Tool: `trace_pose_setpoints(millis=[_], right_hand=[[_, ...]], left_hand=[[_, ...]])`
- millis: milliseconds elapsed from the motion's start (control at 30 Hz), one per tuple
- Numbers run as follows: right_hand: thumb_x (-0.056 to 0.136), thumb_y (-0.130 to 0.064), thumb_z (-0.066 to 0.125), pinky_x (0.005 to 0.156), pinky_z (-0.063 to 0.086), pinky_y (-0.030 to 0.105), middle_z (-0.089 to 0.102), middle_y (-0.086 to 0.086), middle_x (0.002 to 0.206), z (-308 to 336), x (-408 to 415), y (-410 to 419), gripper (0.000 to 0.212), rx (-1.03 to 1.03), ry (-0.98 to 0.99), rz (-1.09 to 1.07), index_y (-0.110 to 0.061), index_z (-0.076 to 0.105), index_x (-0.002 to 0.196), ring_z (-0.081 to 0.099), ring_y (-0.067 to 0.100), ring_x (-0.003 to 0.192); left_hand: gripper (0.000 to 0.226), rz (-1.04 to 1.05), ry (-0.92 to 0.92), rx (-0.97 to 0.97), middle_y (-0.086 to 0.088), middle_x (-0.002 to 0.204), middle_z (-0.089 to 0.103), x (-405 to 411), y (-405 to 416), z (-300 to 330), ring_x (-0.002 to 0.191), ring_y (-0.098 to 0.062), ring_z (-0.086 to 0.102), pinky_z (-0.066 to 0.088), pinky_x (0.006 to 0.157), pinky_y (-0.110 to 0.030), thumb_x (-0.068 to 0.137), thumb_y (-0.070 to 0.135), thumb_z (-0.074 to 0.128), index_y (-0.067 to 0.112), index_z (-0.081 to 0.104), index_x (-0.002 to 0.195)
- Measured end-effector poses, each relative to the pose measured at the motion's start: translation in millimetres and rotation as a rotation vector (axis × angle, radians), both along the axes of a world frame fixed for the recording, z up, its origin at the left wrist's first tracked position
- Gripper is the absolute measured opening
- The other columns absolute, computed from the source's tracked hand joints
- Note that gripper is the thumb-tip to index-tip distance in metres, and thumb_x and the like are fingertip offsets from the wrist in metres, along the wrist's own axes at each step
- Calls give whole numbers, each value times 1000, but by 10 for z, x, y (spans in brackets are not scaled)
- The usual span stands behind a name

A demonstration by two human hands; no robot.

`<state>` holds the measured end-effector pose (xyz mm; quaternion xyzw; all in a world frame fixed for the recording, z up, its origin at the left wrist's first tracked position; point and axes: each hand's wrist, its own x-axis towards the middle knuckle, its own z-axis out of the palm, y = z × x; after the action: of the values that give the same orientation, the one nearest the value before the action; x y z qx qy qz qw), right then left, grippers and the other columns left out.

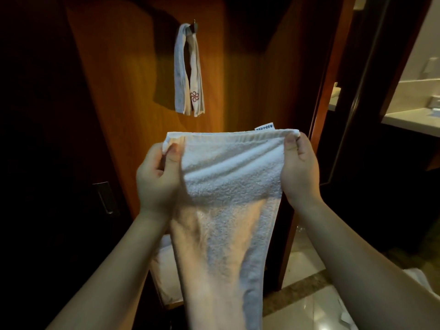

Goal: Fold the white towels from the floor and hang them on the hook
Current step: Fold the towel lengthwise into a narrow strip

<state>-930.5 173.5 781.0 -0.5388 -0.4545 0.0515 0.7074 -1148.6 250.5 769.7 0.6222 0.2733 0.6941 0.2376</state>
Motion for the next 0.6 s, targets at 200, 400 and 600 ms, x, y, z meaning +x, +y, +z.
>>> trace_pose_setpoints(millis=[200,400,600], right_hand=[[107,-45,40,60,42,9,60,-24,74,52,47,-26,32,-22,3,116,-48,62,83,54,-6,66],[105,-47,41,62,45,10,65,-22,80,-22,104,-35,30,-9,12,134,-48,66,88,61,-4,74],[101,-57,43,71,51,25,71,-13,92,-84,148,-60,28,-28,40,148,-44,68,97,69,6,84]], left_hand=[[32,-309,-10,-265,5,76,72,-53,-38,73,70,-11,66,53,62,-25,92,53,60,27,74,80],[29,-125,-36,-214,11,78,74,-39,-26,45,74,-6,69,52,61,-22,97,49,55,38,75,79],[42,-71,-101,-137,4,63,58,-13,-37,57,61,-12,54,41,53,-25,96,38,58,8,63,67]])
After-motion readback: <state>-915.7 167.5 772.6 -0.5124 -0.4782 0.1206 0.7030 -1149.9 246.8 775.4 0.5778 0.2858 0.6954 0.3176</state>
